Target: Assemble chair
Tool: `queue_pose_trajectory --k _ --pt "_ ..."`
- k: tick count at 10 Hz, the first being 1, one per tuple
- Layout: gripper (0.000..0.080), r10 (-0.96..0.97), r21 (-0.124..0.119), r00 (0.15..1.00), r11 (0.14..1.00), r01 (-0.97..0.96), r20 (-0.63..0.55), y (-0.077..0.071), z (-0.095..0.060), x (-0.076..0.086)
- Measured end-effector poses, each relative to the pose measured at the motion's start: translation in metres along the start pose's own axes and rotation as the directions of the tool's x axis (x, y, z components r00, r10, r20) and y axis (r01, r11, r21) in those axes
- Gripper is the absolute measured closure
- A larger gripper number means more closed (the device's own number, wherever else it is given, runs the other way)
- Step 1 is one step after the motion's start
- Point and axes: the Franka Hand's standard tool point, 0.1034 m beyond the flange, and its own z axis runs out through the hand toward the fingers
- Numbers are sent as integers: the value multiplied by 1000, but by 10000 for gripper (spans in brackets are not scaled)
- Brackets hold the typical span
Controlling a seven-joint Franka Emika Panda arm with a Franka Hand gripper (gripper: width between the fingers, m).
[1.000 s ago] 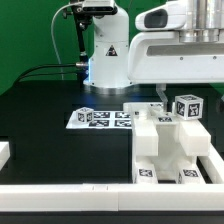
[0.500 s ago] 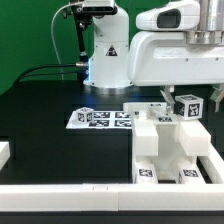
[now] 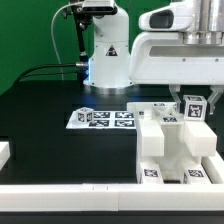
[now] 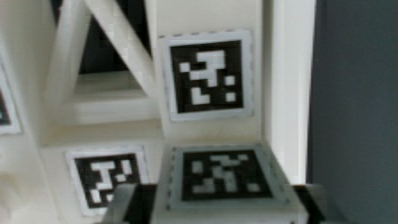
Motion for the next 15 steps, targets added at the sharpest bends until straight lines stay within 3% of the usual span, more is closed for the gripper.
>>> queue_pose_trajectory --k 3,7,12,14,15 --pt "537 334 8 943 943 -334 -2 -4 0 -1" --pt "535 667 39 745 744 -667 31 -6 1 -1" --pt "535 862 38 501 500 -865 69 -9 1 -2" --pt "535 855 39 514 512 -858 69 -9 1 -2" --pt "326 816 42 574 573 -819 64 -9 1 -3"
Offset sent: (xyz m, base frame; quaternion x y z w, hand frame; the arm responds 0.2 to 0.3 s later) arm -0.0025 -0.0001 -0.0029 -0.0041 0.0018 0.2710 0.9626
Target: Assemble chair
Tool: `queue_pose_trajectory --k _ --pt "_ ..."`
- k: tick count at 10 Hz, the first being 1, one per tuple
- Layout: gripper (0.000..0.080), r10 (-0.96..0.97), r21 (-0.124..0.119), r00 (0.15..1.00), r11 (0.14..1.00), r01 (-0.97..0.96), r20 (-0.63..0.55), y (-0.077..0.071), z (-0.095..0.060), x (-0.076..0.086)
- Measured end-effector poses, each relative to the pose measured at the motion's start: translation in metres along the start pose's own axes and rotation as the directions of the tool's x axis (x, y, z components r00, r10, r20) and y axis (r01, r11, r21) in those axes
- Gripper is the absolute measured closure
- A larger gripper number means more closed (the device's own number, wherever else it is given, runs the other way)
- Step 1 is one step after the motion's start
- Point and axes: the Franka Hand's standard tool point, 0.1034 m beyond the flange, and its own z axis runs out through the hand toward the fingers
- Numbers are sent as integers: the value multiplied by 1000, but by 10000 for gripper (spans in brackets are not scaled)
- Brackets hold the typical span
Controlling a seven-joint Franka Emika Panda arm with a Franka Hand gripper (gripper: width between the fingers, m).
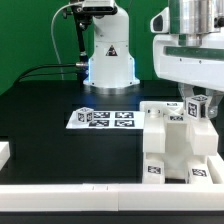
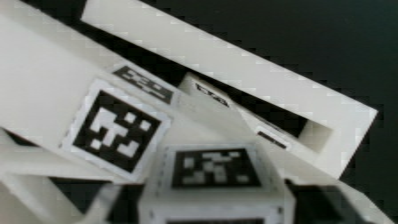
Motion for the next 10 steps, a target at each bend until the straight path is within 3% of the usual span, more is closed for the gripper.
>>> queue_pose_trajectory --k 1,2,3,5,7,8,10 --pt "326 -101 -1 995 995 101 1 0 0 0" --pt "185 -192 1 981 981 192 0 -1 -1 0" --pt "157 -311 1 950 950 311 0 -1 -1 0" --pt "151 -526 -3 851 851 526 -2 0 0 0" --pt "150 -623 -5 782 782 623 -2 0 0 1" --pt "150 -816 -33 578 578 816 6 -1 -2 0" --pt "190 -793 -30 610 609 793 7 -1 -1 -1"
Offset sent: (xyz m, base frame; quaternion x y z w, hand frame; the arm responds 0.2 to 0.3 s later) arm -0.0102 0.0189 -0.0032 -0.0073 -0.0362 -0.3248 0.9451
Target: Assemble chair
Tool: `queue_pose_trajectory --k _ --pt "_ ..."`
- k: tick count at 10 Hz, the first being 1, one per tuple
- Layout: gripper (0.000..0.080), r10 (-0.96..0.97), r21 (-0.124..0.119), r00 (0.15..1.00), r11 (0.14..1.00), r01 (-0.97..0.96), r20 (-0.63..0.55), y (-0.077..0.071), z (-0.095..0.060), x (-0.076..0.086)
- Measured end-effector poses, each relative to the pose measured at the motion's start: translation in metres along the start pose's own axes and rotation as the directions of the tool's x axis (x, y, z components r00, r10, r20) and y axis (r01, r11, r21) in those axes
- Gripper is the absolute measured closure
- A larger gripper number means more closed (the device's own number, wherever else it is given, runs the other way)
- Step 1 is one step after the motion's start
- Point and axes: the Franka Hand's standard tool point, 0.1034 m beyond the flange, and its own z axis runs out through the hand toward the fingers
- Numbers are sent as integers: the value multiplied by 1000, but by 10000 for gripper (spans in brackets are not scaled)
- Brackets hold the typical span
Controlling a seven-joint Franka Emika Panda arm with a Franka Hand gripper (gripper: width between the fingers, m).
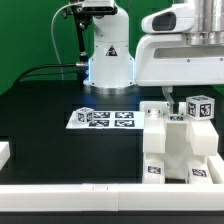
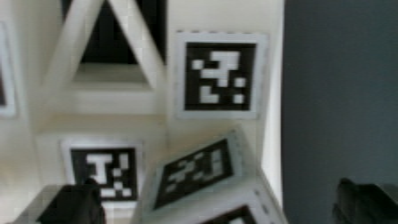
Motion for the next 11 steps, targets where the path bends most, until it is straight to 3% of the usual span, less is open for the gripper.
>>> queue_pose_trajectory --k 1,2,3,7,10,11 --pt "190 25 0 1000 1000 -25 0 0 0 0" --pt "327 107 1 994 994 -107 0 0 0 0" --pt "416 180 1 984 984 -180 0 0 0 0" --pt "416 466 -1 885 885 -466 7 0 -1 1" --pt "415 771 -3 637 637 -771 9 0 0 0" --pt "415 868 1 496 496 -868 11 -3 1 -2"
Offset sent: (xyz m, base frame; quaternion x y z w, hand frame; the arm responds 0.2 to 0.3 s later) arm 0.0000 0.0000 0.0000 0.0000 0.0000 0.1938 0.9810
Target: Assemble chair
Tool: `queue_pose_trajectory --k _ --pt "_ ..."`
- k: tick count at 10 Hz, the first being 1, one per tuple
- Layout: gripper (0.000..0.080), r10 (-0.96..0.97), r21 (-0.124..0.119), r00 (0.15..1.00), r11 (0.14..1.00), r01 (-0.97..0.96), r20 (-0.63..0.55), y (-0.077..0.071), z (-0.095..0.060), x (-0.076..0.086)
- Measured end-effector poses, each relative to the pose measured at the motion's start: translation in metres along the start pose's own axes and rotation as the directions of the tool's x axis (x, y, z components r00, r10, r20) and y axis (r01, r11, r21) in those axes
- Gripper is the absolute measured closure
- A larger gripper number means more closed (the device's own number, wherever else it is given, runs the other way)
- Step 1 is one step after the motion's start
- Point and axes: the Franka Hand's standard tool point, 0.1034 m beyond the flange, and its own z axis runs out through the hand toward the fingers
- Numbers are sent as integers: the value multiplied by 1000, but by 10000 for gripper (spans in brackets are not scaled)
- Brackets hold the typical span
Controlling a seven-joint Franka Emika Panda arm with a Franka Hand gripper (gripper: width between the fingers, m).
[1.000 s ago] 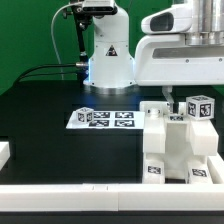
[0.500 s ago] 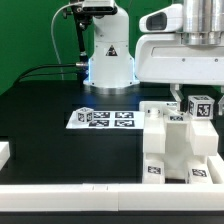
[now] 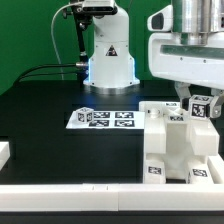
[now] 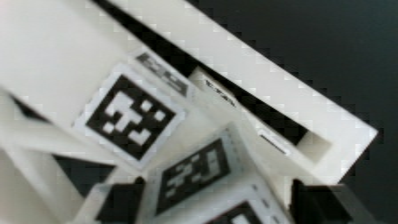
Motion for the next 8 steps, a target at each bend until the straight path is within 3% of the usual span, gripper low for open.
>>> queue_pose_trajectory --k 2,4,5,6,8 --pt "415 177 21 984 984 -177 9 -2 1 -2" --pt "415 203 22 979 979 -203 15 -2 1 -3" --pt "225 196 22 981 980 -196 16 -2 1 -3" --pt "169 52 19 999 998 -52 14 -4 0 -5" --pt "155 -296 15 955 955 296 6 -3 0 -7"
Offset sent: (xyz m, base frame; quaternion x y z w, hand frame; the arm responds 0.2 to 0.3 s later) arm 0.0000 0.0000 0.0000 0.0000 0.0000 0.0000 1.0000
